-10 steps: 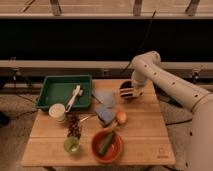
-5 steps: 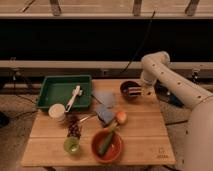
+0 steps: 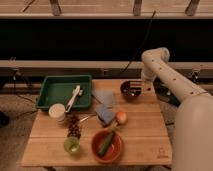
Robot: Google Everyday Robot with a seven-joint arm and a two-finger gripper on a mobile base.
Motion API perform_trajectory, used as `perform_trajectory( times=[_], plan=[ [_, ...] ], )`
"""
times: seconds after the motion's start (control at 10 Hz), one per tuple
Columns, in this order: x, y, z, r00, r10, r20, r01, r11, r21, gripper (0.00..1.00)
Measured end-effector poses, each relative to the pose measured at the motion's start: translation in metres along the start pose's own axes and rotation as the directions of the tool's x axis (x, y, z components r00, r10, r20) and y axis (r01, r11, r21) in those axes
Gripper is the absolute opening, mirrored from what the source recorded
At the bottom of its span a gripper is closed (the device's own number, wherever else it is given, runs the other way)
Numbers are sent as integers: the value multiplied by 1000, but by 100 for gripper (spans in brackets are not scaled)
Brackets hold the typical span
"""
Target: Wipe purple bowl with eraser
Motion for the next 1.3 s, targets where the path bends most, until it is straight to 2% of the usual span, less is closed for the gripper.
perform_trajectory(
  times=[0.3, 0.7, 0.9, 1.3],
  plan=[
    [-37, 9, -3, 998, -53, 35, 53, 999, 2, 0],
    [-51, 27, -8, 989, -127, 70, 128, 992, -4, 0],
    [-41, 35, -3, 989, -137, 64, 138, 990, -19, 0],
    [-12, 36, 3, 993, -111, 44, 113, 993, -38, 0]
  ],
)
